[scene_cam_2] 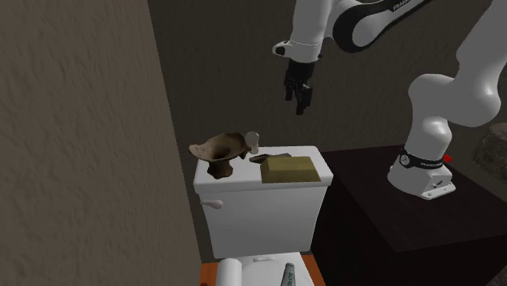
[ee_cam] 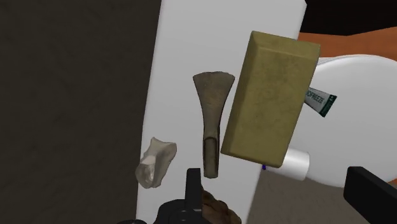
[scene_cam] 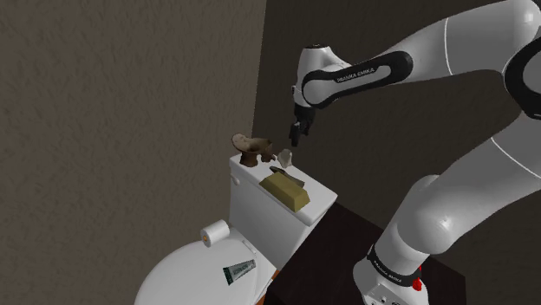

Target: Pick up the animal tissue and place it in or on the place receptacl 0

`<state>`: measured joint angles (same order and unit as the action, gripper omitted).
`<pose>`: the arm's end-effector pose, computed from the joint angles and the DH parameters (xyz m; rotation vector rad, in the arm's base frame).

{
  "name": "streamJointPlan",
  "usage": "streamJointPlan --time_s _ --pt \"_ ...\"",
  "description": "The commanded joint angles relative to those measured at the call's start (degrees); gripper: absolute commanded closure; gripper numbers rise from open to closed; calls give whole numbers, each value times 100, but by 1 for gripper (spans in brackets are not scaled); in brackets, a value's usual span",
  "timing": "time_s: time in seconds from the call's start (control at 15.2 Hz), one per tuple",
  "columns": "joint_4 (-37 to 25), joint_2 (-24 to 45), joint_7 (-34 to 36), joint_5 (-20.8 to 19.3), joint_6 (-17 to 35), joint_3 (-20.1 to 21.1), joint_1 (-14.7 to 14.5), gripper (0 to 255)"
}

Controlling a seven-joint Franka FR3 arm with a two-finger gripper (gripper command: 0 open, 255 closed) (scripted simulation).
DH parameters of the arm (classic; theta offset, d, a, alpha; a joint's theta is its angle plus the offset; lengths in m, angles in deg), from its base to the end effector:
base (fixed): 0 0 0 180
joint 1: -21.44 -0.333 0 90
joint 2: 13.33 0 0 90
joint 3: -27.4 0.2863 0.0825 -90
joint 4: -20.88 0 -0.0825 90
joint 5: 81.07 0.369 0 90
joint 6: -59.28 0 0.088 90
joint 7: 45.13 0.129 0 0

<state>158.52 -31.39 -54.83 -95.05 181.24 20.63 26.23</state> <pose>0.4337 -0.1039 0.3952 2.9604 0.1450 0.0140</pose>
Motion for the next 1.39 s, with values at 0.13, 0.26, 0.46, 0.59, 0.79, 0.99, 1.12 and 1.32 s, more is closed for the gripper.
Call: streamJointPlan --time_s 0.13,0.26,0.46,0.59,0.79,0.99,1.12,1.32 --pt "-352 896 -128 -109 636 -149 85 0" --pt "-556 1322 -197 -139 902 -212 128 0" --pt "-917 1969 -308 -154 1254 -291 198 0" --pt "-1194 2403 -388 -146 1454 -331 249 0" --pt "-1666 3056 -515 -108 1703 -373 334 0" --pt "-1871 3377 -567 -88 1847 -383 387 0" --pt "-1867 3495 -567 -88 1972 -390 409 0" --pt "-1872 3678 -568 -86 2155 -399 442 0"
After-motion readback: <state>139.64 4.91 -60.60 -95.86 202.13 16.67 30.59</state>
